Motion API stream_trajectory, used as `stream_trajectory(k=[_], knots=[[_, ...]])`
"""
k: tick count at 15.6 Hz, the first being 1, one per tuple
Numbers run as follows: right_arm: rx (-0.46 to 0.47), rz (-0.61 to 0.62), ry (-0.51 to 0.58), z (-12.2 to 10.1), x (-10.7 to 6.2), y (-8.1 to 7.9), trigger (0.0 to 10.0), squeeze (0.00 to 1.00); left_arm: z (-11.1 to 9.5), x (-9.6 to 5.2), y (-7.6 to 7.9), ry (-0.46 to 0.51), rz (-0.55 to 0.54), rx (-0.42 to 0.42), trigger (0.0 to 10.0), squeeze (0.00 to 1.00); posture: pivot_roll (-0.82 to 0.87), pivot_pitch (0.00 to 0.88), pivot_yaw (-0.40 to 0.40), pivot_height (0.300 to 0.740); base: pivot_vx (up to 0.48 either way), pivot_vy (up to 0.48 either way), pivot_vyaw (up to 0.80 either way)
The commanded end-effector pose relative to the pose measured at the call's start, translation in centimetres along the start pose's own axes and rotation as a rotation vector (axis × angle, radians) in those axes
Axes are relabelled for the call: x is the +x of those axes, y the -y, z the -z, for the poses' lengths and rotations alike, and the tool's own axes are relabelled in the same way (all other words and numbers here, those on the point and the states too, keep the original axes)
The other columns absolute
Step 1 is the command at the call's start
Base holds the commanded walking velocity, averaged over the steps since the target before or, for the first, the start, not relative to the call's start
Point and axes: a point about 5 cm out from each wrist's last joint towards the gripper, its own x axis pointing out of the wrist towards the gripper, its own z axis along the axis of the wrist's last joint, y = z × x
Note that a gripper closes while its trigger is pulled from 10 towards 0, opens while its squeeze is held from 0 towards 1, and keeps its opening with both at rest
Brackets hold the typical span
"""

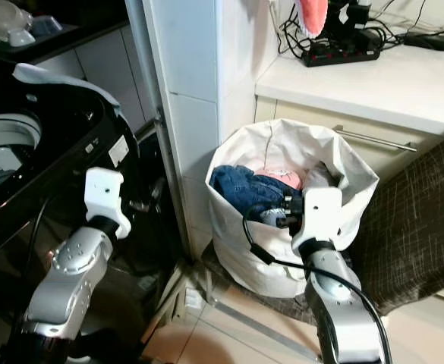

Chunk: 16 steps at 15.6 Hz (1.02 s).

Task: Clothes washing

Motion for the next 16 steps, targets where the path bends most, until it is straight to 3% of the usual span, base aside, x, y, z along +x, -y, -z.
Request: stream_trajectory(k=[1, 5, 7, 13, 16], knots=[[0.030, -0.013, 0.061, -1.2, 0.2, 0.0, 10.0, 0.00, -1.1, 0.3, 0.1, 0.064, 0.022, -0.011, 10.0, 0.00, -0.08, 0.000, 0.059, 0.740, 0.000, 0.000, 0.00], [0.035, -0.149, 0.107, -3.8, 1.1, -1.3, 10.0, 0.00, -1.9, 0.7, 0.2, 0.108, 0.021, -0.016, 10.0, 0.00, -0.07, 0.000, 0.044, 0.740, 0.316, 0.000, 0.00], [0.032, -0.184, 0.090, -4.2, 1.5, -1.8, 10.0, 0.00, -2.0, 0.6, -0.2, 0.096, 0.005, -0.051, 10.0, 0.00, -0.06, 0.000, 0.036, 0.740, 0.345, 0.000, 0.00], [0.023, -0.253, 0.103, -5.2, 1.8, -2.5, 10.0, 0.00, -2.0, 0.0, -1.5, 0.088, -0.054, -0.028, 10.0, 0.00, -0.05, 0.000, 0.035, 0.740, 0.307, 0.000, -0.18], [0.029, -0.271, 0.076, -5.0, 1.8, -2.4, 10.0, 0.00, -1.9, -0.2, -2.2, 0.079, -0.099, -0.027, 10.0, 0.00, -0.04, 0.000, 0.033, 0.740, 0.000, 0.000, 0.00]])
